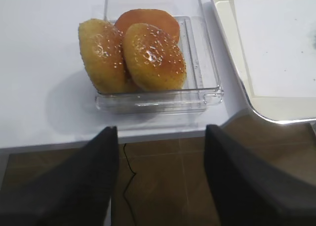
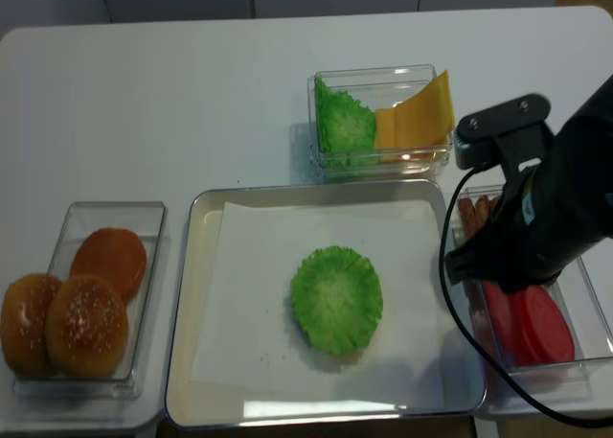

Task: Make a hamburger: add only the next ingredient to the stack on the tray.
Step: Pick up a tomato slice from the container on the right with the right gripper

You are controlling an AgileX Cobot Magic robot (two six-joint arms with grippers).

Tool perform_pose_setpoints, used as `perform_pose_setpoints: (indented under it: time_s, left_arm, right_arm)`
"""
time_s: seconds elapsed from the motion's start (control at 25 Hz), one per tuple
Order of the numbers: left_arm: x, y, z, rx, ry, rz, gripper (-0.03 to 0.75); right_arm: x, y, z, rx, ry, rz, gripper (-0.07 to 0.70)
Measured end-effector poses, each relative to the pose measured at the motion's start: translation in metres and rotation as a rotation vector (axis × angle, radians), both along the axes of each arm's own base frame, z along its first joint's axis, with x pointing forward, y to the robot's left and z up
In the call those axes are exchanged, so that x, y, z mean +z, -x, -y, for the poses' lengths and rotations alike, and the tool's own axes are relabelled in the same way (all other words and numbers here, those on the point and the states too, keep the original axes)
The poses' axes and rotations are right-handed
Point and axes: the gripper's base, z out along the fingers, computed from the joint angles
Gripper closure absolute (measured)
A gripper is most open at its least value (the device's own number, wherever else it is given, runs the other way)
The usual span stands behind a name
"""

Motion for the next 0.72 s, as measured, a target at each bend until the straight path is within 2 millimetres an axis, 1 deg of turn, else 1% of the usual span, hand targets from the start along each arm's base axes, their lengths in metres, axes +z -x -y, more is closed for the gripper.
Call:
perform_pose_setpoints:
  time_s: [0.2, 0.36, 0.64, 0.72]
  left_arm:
    - [0.000, 0.000, 0.000, 0.000, 0.000, 0.000, 0.307]
    - [0.000, 0.000, 0.000, 0.000, 0.000, 0.000, 0.307]
    - [0.000, 0.000, 0.000, 0.000, 0.000, 0.000, 0.307]
    - [0.000, 0.000, 0.000, 0.000, 0.000, 0.000, 0.307]
  right_arm:
    - [0.029, 0.004, 0.002, -0.009, -0.034, 0.058, 0.554]
    - [0.048, 0.003, 0.002, -0.006, -0.042, 0.082, 0.554]
    - [0.073, 0.000, 0.001, 0.002, -0.065, 0.143, 0.554]
    - [0.078, 0.001, -0.002, 0.023, -0.039, 0.172, 0.554]
